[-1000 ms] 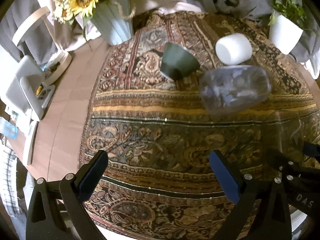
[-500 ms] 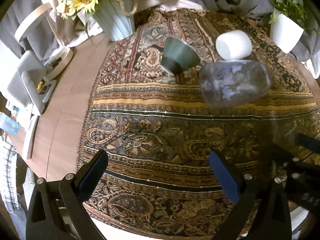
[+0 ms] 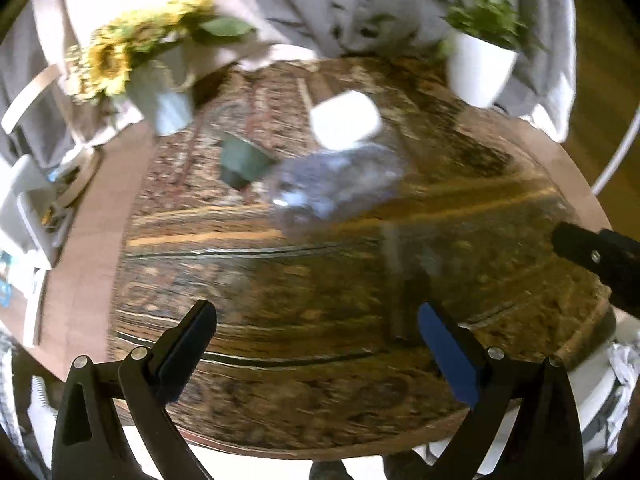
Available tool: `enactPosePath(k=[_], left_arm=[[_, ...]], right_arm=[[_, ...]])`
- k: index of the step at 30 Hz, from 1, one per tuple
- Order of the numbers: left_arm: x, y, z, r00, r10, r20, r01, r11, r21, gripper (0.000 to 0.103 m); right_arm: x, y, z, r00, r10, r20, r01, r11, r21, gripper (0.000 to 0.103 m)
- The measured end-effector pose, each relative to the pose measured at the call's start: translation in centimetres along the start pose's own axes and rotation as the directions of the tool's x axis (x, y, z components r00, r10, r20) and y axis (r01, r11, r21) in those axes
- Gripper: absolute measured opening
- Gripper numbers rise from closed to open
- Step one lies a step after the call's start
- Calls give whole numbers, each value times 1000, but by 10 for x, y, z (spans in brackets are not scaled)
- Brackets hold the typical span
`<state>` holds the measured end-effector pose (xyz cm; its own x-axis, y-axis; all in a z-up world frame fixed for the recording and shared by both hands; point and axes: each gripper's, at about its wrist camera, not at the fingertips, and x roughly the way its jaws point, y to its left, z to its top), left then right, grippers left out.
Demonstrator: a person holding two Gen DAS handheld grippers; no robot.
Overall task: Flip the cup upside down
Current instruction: 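Rotate the held glass with the right gripper so its rim faces down, then lower the inverted glass onto the rug beside the plastic bottle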
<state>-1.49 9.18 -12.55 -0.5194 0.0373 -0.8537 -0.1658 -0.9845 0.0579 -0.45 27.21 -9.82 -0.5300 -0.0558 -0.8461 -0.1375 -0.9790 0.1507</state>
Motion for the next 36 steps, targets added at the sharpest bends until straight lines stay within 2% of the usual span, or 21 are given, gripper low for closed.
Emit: enactPosePath(k=[6, 13, 19, 24, 36], left_arm=[[13, -33, -11, 999, -50, -15, 50, 999, -6, 103], [25, -52, -19, 998, -58, 18, 58, 998, -6, 100], [40, -59, -22, 998, -51, 23, 51, 999, -1, 86], [46, -62, -23, 998, -64, 28, 64, 998, 10, 66], [25, -60, -11, 999, -31, 28, 31, 1000, 3, 66]], right_arm=[[7, -31, -9, 999, -32, -38, 32, 999, -12, 83], [12, -53, -19, 998, -48, -45, 47, 999, -27, 83], [21, -59, -26, 996, -63, -60, 61, 997, -38, 83], [22, -61, -30, 996, -63, -70, 60, 997, -44, 83], [13, -62, -22, 998, -38, -50, 37, 999, -27, 83]])
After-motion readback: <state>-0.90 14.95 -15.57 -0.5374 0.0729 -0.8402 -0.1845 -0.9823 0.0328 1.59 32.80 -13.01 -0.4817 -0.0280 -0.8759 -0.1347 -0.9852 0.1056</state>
